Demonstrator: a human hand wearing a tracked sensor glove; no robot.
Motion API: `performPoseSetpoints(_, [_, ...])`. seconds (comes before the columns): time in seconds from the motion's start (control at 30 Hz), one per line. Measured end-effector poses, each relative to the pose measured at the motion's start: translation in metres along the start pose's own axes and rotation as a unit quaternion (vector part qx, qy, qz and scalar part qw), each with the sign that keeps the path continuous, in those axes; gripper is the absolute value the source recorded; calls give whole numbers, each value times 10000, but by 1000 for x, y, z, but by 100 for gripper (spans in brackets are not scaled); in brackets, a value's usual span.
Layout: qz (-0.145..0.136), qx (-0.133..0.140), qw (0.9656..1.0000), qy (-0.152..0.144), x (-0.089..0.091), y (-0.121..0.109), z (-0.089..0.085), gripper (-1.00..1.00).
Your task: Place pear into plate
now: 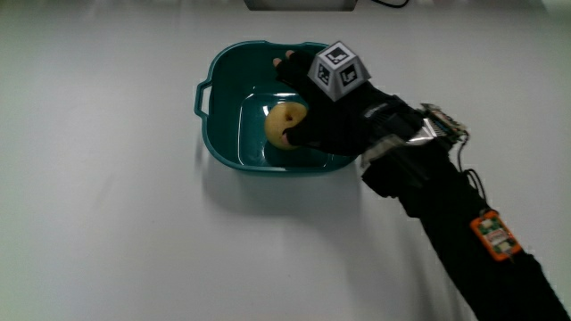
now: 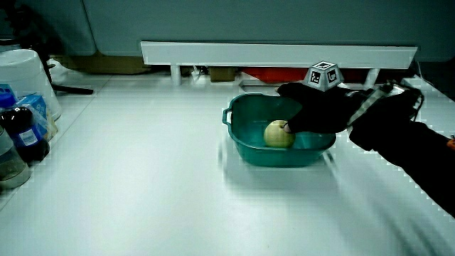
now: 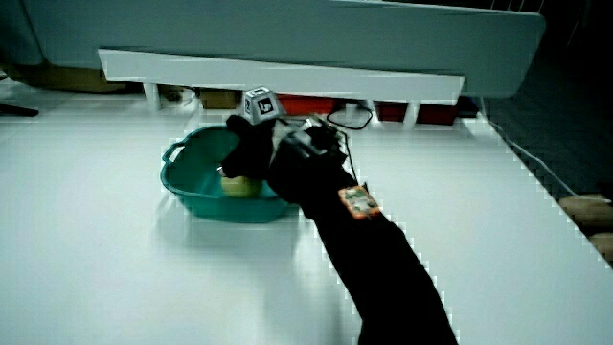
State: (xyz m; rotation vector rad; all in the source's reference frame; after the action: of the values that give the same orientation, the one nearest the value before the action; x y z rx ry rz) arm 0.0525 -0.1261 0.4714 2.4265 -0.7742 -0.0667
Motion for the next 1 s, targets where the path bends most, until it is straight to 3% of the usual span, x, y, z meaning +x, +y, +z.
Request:
performPoseSetpoints(0.03, [157,-9,9998,101,4,-3,-1,-100])
performPoseSetpoints(0.07, [25,155,9998,117,8,-8,2,-100])
performPoseSetpoints(0.23, [145,352,9993,35,23,-38,10,-100])
performPoseSetpoints(0.27, [193,208,9996,1,28,-39,7,-100])
performPoseSetpoints(0.3, [29,518,9986,-41,28,-48,14,-100])
performPoseSetpoints(0.37, [87,489,9987,-60,33,-56,16,-100])
performPoseSetpoints(0.43, [-110,710,9973,-173,39,-66,15,-100])
performPoseSetpoints(0.47, [103,555,9980,-273,38,-72,17,-100])
performPoseSetpoints(0.53, [133,846,9960,-265,35,-85,26,-100])
performPoseSetpoints(0.57, [217,678,9972,-226,38,-85,21,-100])
performPoseSetpoints(0.6, [133,943,9948,-349,38,-91,24,-100])
performPoseSetpoints(0.67, [165,870,9957,-272,41,-96,18,-100])
performPoseSetpoints(0.7, [415,478,9979,144,38,-101,22,-100])
performPoseSetpoints(0.83, [577,661,9953,399,53,-110,0,-100])
performPoseSetpoints(0.93, [289,1016,9941,-245,47,-131,14,-100])
performPoseSetpoints(1.0, [294,1010,9942,-227,47,-134,16,-100])
